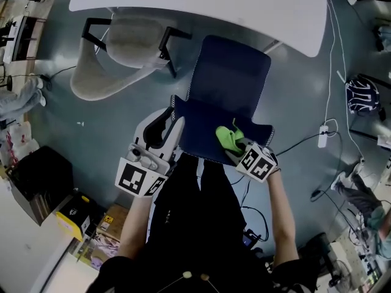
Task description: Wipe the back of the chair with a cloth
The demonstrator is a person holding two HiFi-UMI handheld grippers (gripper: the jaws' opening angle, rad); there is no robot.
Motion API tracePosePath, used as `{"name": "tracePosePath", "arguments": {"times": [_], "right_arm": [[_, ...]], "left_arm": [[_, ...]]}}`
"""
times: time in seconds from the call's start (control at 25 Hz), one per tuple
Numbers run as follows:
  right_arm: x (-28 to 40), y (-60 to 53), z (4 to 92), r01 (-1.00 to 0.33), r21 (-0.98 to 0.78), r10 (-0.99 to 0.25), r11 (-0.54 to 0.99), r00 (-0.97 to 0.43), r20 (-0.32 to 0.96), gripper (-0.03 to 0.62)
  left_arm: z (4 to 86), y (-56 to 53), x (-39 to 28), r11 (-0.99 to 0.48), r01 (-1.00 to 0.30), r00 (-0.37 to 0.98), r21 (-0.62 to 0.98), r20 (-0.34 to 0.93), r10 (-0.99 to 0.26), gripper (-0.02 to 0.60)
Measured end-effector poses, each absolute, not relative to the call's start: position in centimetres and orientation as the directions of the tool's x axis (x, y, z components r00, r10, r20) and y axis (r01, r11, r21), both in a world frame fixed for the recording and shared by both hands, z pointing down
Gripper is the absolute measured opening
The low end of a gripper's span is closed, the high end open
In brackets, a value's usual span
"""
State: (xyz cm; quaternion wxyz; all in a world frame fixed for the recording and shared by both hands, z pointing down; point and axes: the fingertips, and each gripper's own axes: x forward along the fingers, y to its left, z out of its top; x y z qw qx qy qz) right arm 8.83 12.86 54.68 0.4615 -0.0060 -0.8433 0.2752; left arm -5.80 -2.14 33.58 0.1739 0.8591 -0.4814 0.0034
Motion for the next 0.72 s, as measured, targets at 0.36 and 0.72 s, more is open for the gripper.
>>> {"name": "tracePosePath", "arguments": {"times": [0.36,0.72], "right_arm": [[9.1,13.5,52.0,-0.228,-0.435,0.232,0.871,-0.589,0.774,0.018],[9.9,11.7,49.4,-0.198,-0.431,0.21,0.88,-0.652,0.729,0.018]], "left_arm": [[33.8,-1.9,-5.0,-0.489,-0.816,0.553,0.307,0.174,-0.814,0.097],[33.8,-2.0,-5.1,-0.49,-0.816,0.554,0.306,0.172,-0.815,0.097]]}}
